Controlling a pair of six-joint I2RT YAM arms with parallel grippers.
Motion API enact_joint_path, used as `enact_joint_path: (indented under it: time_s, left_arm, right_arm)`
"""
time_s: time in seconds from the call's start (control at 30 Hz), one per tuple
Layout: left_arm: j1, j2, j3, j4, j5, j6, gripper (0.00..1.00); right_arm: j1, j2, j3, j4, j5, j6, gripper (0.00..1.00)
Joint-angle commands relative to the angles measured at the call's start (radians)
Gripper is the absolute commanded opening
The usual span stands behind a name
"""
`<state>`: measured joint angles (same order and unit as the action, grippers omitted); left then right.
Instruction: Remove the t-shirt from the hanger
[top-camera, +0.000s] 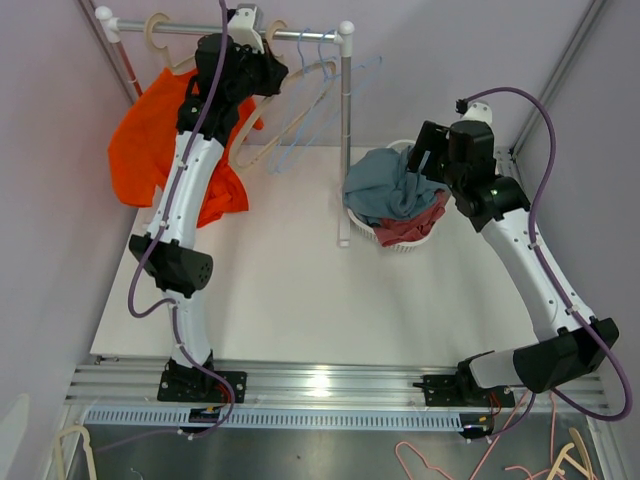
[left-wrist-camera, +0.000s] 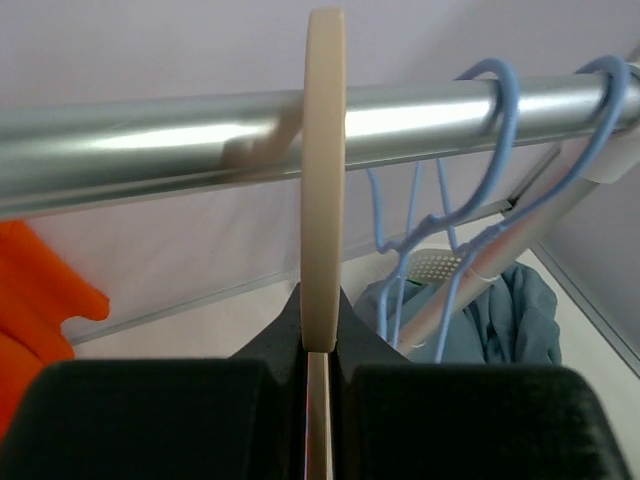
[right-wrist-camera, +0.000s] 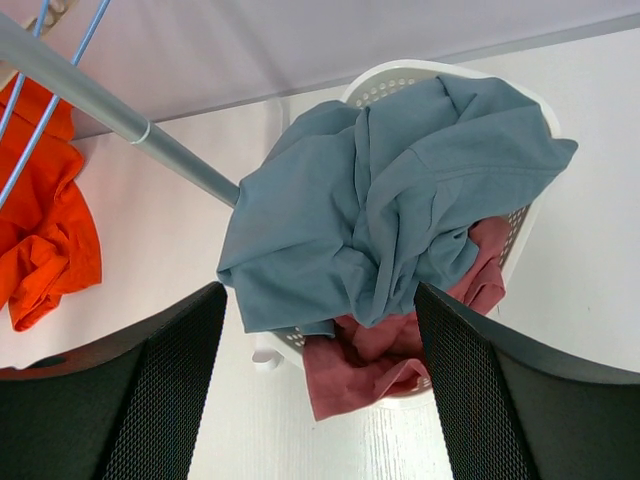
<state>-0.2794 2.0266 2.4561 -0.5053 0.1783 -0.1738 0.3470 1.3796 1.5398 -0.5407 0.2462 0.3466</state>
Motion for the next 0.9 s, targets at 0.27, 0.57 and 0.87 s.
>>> enact_joint_path:
  time_s: [0.27,0.57,0.87]
  left_arm:
    - [0.000,-0.158,-0.063,0.053,0.139,0.010,0.86]
    - [0.123,-0.391,-0.281,0.100,0.290,-0.069,1.00]
    - [0.311,-0.500,-0.436,0.148,0.054,0.044,0.99]
  right_arm:
    - [0.015,-0.037,-0.010,0.042,-0.004,0.005,0.81]
    - [0.017,-0.017,0.011,0.047,-0.047,-0.001,0.81]
    - [0.000,0.019,0.058,0.054,-0.071,-0.047,0.81]
